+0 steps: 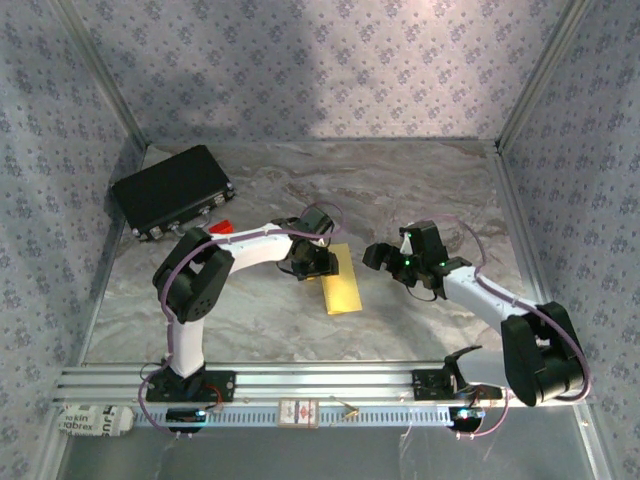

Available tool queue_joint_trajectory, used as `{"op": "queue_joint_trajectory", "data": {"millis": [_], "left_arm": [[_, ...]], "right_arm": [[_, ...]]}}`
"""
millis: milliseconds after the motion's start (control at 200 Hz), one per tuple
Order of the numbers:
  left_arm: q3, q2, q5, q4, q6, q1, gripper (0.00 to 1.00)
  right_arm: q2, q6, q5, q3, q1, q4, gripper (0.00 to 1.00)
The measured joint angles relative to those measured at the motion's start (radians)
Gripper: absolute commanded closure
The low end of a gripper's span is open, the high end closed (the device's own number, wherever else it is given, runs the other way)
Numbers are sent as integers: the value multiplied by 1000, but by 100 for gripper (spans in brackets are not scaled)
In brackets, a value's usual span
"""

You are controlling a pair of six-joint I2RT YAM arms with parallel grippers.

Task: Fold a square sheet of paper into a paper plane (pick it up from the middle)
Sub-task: Hold the square sheet of paper at the center of the table.

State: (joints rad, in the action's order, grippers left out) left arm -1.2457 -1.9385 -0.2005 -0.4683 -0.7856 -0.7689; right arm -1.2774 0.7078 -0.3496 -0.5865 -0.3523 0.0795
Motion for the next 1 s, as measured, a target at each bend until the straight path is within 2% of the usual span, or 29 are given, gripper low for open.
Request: {"op": "queue_joint_trajectory", "data": {"millis": [140,265,460,595,899,999], "left_arm": [[0,0,0,0,0,0,45],[0,0,0,0,0,0,45],[0,0,0,0,0,0,45],[0,0,0,0,0,0,45],[0,-1,5,0,0,-4,45],[0,-1,6,0,0,-4,45]], "right_arm": [[-43,-1,-26,0,-8,-14,20],[-92,-3,-53,-1,-18,-35,34],[-176,-16,-105,-31,-47,-51,62],[-224,-23,-131,-74,-77,-63,78],[-317,-20,-150,-128,-125,-87,94],[-342,-21,-159,-137,-134,-89,96]]}}
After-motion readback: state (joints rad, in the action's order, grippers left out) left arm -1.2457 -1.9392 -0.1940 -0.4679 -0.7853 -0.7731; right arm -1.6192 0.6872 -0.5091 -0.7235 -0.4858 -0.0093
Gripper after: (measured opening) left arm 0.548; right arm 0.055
